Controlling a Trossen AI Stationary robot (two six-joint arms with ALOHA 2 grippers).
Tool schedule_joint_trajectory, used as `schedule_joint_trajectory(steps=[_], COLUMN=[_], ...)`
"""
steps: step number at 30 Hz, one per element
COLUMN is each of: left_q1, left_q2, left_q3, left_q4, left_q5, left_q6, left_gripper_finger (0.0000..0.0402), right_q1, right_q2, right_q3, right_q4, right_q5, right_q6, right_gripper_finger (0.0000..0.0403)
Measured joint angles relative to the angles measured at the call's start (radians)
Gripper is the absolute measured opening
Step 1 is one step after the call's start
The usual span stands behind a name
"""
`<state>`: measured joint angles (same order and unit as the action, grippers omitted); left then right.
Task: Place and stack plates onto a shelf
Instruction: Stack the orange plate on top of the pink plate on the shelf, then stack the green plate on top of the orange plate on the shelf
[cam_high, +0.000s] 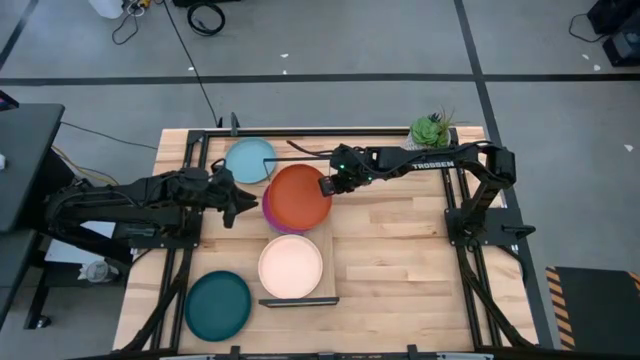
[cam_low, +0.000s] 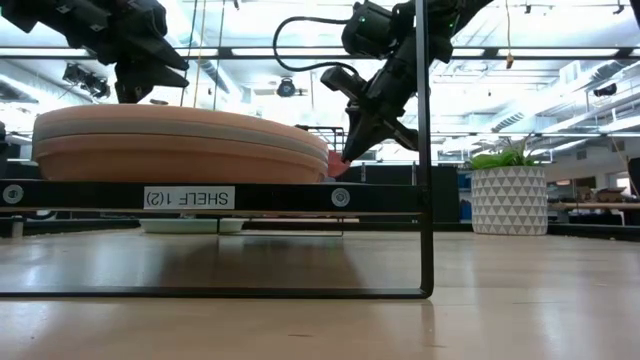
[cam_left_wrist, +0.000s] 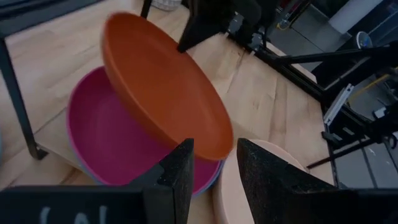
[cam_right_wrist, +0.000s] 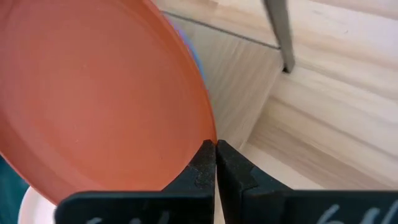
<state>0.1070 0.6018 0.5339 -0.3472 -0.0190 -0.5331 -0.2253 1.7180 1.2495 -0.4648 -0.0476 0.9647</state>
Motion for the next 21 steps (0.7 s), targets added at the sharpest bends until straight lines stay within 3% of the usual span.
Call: schedule_joint_trajectory(steps=[12,21], left_q1=[0.000,0.000], left_q2=[0.028,0.068], left_q3=[0.000,0.000], left_q4=[0.004,0.004], left_q5=[-0.115,-0.119], left_q6=[-0.027,-0.025], left_gripper_finger=[0.0130,0.0130], right_q1=[-0.018,-0.112], right_q2=[0.000,-0.068], right_q3=[0.000,0.000], right_q4=[0.038,0.028], right_q5=[-0.099,-0.336], right_q6=[-0.104,-0.421], right_gripper_finger=[0.0086,0.0098])
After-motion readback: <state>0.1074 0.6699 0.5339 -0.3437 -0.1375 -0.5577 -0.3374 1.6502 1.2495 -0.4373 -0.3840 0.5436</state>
